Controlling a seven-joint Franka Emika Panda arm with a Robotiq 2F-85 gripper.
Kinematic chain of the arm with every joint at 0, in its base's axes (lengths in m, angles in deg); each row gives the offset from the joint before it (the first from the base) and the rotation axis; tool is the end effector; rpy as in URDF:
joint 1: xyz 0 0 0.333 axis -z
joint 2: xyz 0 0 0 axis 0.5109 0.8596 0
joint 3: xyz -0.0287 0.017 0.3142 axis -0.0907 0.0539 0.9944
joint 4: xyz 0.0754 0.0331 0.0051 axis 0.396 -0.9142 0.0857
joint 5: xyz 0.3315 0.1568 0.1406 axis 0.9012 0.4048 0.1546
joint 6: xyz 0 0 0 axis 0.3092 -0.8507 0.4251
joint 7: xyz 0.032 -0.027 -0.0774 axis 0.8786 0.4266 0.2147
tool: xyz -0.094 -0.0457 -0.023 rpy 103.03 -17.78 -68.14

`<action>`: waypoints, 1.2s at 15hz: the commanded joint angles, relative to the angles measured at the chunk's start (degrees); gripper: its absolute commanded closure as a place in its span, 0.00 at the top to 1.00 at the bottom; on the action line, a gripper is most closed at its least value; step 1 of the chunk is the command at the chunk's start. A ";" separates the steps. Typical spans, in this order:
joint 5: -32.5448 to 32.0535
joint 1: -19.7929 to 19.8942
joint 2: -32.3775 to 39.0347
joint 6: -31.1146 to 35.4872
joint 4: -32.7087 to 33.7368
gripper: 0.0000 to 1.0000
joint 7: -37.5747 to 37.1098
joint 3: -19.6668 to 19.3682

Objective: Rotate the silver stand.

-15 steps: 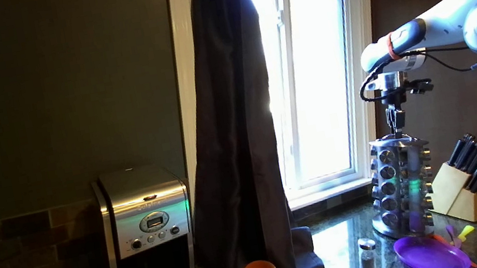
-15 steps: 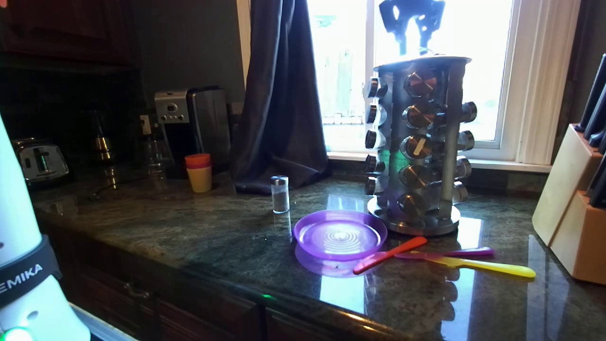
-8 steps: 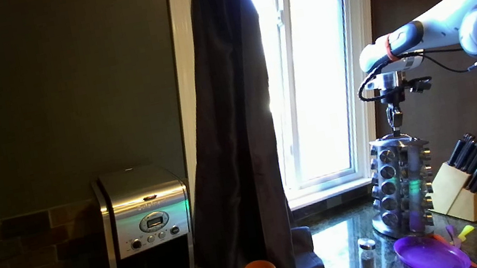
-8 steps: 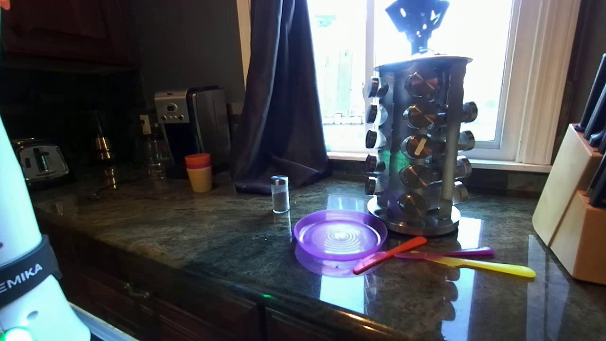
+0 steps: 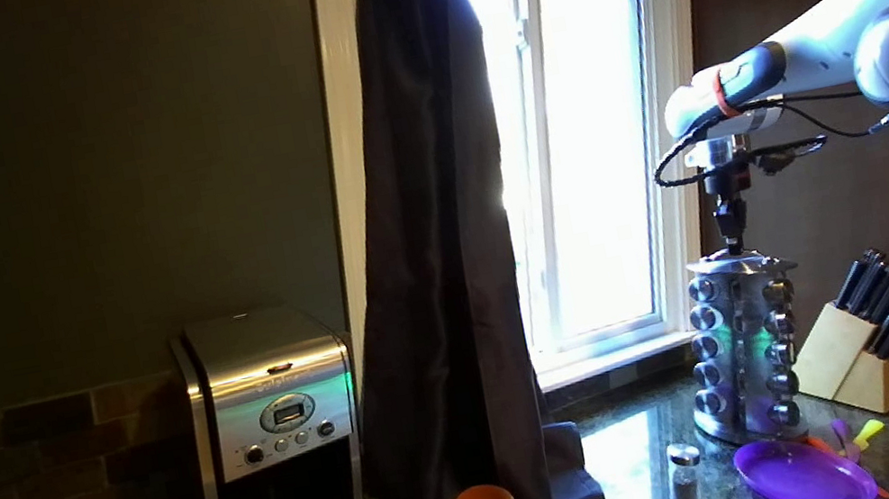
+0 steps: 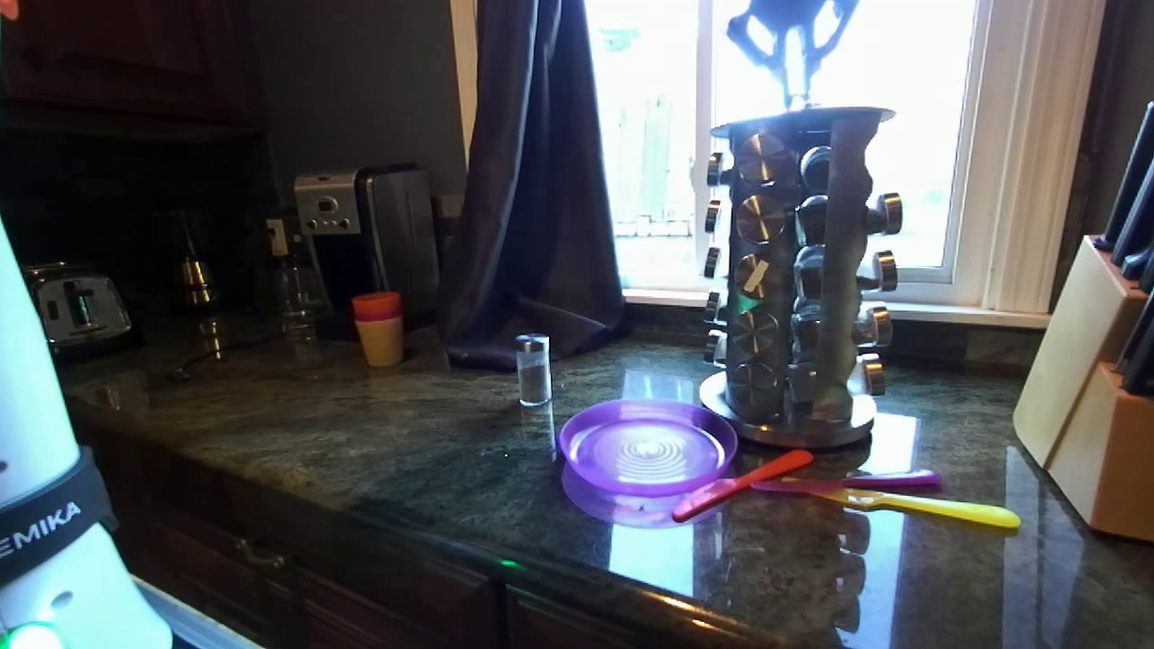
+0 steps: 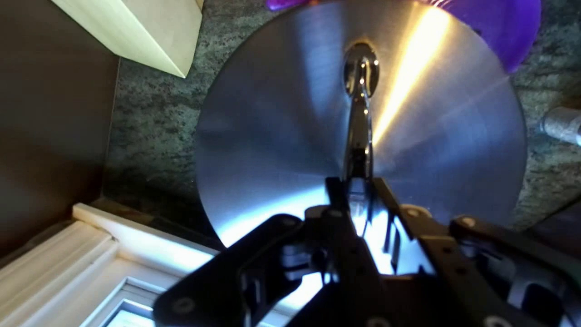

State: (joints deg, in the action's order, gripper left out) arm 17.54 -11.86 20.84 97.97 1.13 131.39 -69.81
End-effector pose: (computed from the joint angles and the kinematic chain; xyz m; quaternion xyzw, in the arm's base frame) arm 0.5410 -0.3510 0.5483 0.9882 0.1365 -0.0127 0.0683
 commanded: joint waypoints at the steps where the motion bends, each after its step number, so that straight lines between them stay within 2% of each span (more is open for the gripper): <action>1: 1.28 0.11 0.25 -0.77 -0.24 0.05 -11.77 0.75; 8: 1.78 0.17 0.76 -1.99 0.43 0.05 -32.99 0.56; 14: 3.54 0.37 2.25 -8.18 3.21 0.05 -48.14 0.06; 18: 6.09 0.92 3.95 -9.91 5.90 0.05 -57.48 -0.27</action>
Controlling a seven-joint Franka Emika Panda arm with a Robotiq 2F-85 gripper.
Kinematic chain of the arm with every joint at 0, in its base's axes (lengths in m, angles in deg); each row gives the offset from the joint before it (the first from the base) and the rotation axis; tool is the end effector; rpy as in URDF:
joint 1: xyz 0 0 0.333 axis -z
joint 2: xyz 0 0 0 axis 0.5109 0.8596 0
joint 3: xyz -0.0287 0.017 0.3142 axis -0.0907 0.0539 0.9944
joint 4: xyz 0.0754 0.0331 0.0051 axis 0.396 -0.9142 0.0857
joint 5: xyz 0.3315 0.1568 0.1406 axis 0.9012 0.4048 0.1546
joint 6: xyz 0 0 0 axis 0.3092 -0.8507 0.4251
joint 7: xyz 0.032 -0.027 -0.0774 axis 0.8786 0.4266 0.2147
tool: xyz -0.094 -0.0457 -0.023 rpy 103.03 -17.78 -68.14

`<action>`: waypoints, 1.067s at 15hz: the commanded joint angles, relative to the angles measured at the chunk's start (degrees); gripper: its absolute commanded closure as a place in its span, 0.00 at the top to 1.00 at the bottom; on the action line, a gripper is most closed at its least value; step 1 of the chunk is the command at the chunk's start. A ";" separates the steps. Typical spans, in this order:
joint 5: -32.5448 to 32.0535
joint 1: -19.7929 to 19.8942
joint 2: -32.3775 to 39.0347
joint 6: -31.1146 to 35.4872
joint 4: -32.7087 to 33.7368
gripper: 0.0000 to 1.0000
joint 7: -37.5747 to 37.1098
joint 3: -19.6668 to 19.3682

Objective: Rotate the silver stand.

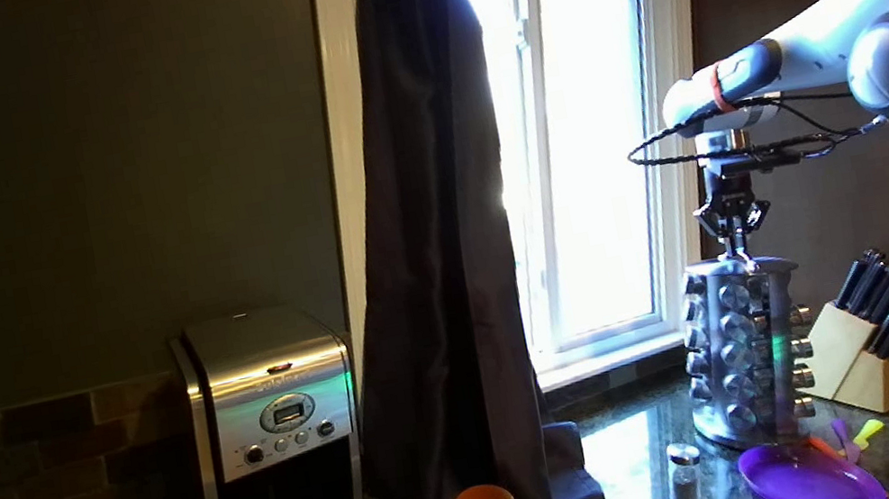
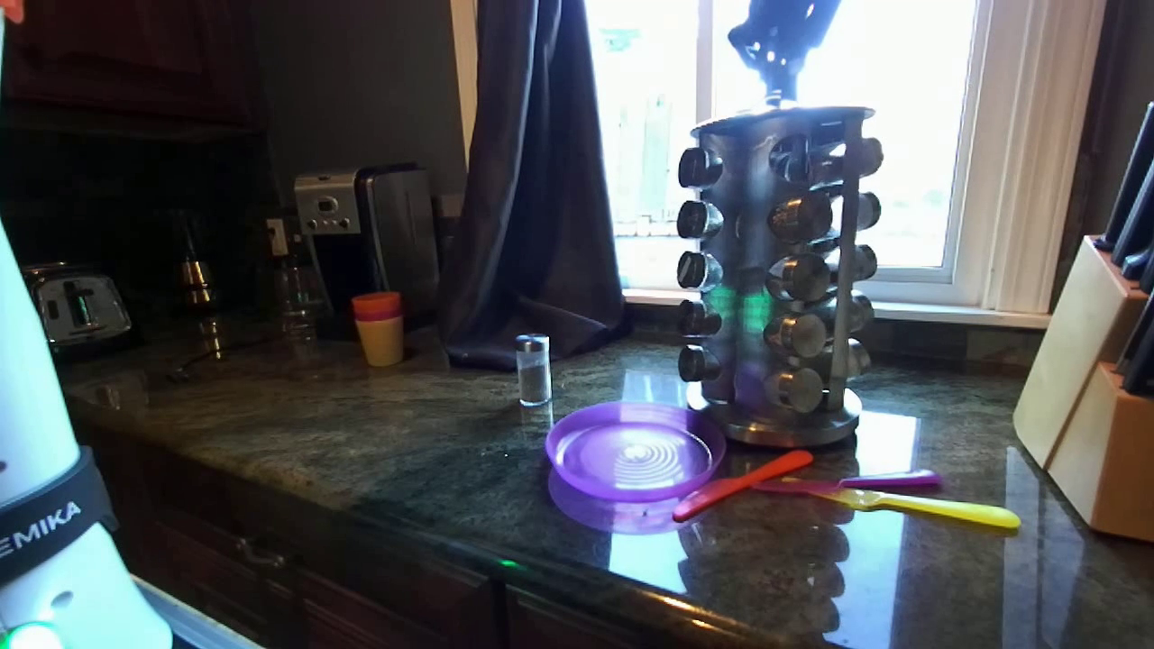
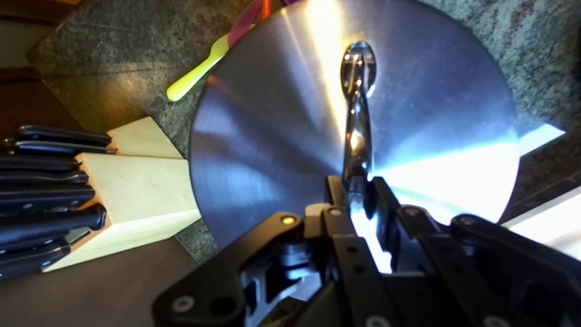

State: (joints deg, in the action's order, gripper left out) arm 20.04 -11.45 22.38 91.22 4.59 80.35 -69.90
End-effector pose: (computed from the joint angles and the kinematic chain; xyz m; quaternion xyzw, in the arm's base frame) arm 0.5395 -0.3488 0.5495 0.9493 -0.3115 -0.0172 0.0386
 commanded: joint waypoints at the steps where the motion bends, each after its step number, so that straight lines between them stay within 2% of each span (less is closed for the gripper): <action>1: 4.13 0.73 3.02 -3.66 3.26 0.05 -8.70 -0.33; 5: 4.79 1.38 5.60 -6.67 6.55 0.05 -17.06 -1.17; 6: 1.91 0.93 2.66 -3.49 3.98 0.18 -13.72 -0.96; 12: 2.42 1.41 4.09 -5.08 6.15 0.18 -15.84 -1.14; 13: 2.43 1.41 4.12 -5.11 6.19 0.05 -15.87 -1.14; 16: 2.04 0.05 3.93 -2.31 4.97 0.05 -23.89 -1.52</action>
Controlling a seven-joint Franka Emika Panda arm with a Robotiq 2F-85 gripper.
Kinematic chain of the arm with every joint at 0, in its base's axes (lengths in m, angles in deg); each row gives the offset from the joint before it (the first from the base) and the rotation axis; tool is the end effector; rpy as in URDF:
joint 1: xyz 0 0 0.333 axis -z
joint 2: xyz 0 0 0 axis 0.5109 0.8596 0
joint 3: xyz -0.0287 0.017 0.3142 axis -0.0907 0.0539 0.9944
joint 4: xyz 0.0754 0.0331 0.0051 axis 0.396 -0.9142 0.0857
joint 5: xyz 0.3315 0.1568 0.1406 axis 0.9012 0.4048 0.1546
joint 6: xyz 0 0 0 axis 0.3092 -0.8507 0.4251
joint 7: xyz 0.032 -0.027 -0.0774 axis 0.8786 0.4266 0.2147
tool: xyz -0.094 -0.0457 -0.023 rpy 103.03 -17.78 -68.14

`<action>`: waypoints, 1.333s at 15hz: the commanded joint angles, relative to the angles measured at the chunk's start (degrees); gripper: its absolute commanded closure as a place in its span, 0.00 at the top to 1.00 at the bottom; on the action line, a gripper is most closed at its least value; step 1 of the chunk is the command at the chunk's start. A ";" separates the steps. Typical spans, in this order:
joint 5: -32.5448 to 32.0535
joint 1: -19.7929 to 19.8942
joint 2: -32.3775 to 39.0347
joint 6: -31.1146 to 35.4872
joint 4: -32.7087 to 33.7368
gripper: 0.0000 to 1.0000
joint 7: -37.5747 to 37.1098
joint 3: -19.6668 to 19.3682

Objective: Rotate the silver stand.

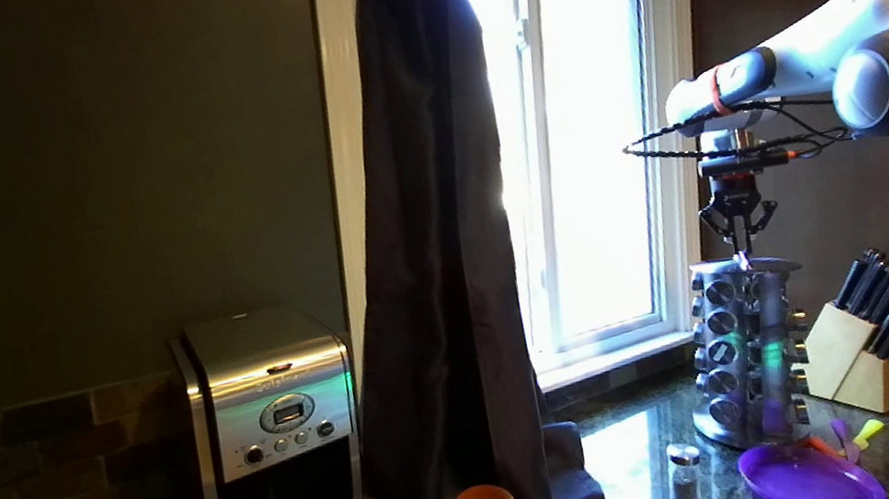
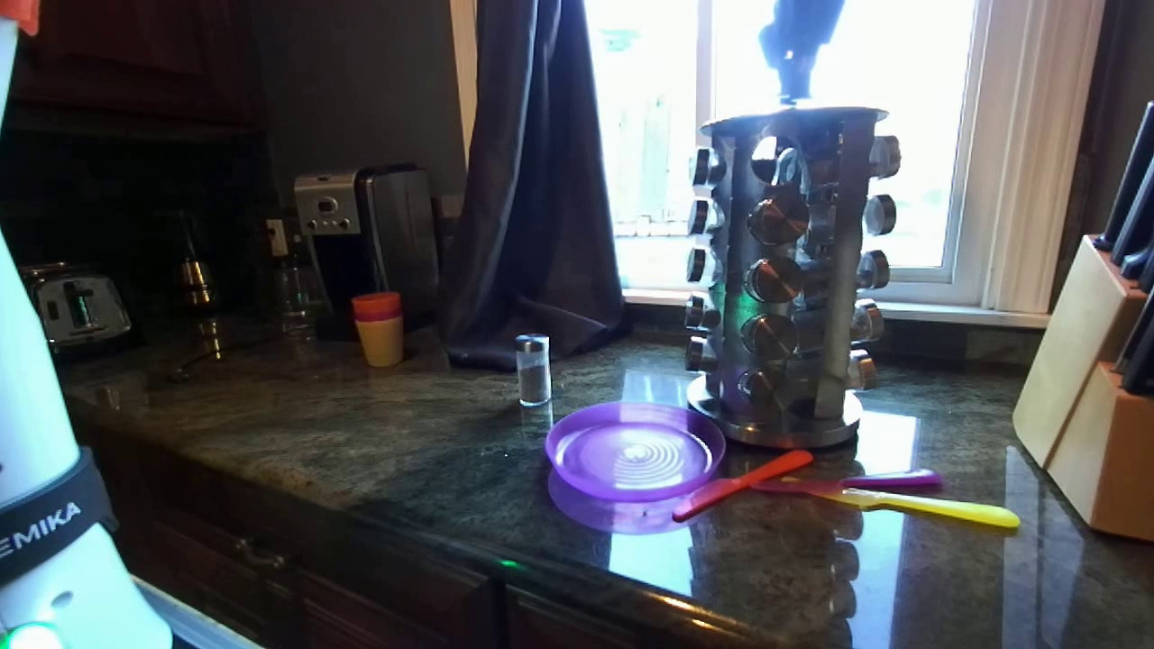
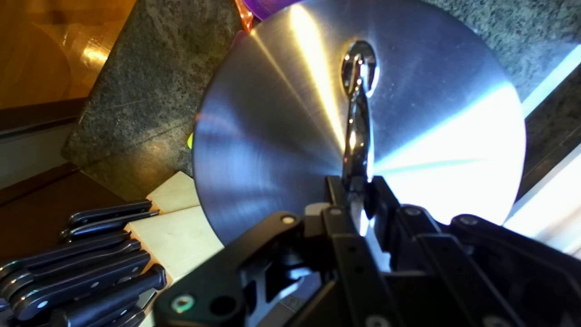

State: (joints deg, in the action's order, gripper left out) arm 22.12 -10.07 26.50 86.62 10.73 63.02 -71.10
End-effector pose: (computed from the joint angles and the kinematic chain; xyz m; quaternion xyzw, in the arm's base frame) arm 0.5412 -0.3689 0.5487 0.8818 -0.4695 -0.0314 0.0322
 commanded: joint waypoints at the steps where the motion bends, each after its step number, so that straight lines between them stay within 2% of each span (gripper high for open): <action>1: 0.35 -1.50 -0.14 2.84 -1.34 0.05 -9.60 -0.35; 8: -0.46 -2.62 0.96 2.41 -0.36 0.05 -32.23 -0.81; 14: -5.12 -4.52 1.36 1.29 -0.42 0.05 -51.19 -1.35; 19: -7.77 -5.24 1.85 -1.02 0.02 0.05 -60.58 -1.00; 20: -8.22 -5.14 1.84 -1.45 0.10 0.43 -59.84 -0.76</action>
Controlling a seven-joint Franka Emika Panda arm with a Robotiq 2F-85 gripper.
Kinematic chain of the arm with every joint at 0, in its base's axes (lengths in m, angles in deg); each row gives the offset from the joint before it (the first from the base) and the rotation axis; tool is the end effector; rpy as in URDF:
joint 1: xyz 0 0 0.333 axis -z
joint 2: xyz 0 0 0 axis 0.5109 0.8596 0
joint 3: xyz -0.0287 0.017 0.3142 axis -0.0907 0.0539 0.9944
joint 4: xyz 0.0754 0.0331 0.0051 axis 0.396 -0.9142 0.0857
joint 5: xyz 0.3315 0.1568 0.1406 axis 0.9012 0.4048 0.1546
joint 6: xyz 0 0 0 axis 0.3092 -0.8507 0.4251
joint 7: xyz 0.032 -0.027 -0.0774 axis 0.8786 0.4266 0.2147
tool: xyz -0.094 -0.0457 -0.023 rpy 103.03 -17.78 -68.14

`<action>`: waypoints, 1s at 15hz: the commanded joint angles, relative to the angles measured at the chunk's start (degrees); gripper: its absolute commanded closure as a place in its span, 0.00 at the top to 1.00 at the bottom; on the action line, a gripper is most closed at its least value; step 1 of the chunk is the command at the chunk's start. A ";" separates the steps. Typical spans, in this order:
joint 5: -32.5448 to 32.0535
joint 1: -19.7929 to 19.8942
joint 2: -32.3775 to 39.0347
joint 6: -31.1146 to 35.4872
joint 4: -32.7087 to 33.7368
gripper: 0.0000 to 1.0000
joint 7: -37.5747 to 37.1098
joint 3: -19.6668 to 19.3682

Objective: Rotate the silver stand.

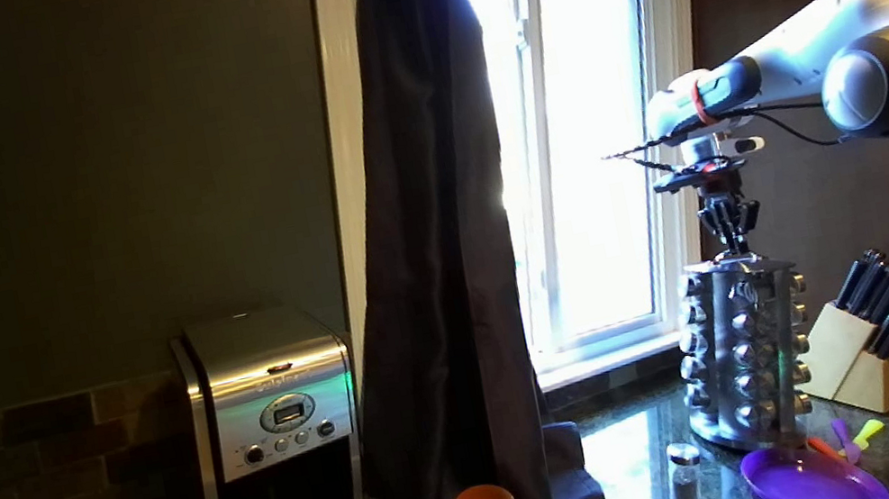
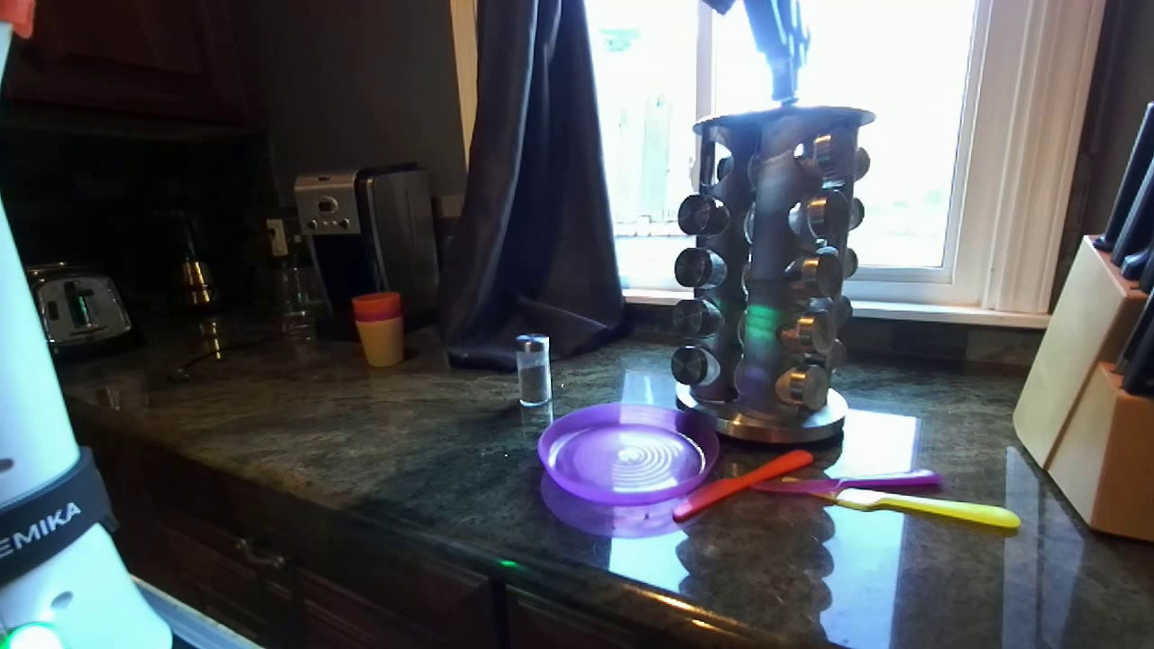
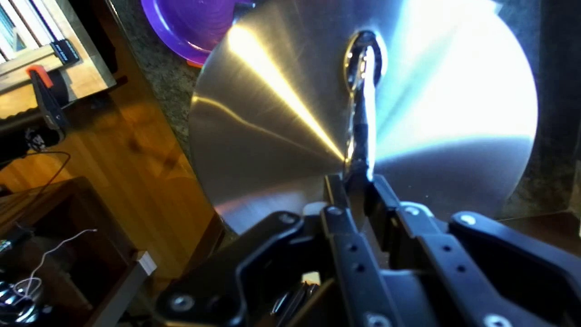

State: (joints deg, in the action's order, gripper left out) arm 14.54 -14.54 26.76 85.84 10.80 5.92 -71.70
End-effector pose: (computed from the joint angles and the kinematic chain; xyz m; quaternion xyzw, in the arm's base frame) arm 0.5575 -0.3418 0.5479 0.5768 -0.8094 0.0075 0.1100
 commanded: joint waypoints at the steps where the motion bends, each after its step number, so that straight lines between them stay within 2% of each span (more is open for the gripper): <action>1: -0.39 -0.51 1.45 -0.76 0.07 0.44 -2.67 0.01; 2: -0.15 -0.35 1.41 -0.88 0.14 0.49 -2.11 0.10; 7: 0.66 0.25 -0.22 -0.65 -0.46 0.89 1.19 0.38; 9: -0.01 0.31 -1.19 -0.90 -0.92 0.99 4.41 0.43; 15: -1.08 1.65 -4.10 0.95 -1.90 1.00 25.90 0.56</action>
State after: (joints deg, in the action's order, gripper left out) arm 14.13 -13.93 25.34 85.53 10.79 22.84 -71.63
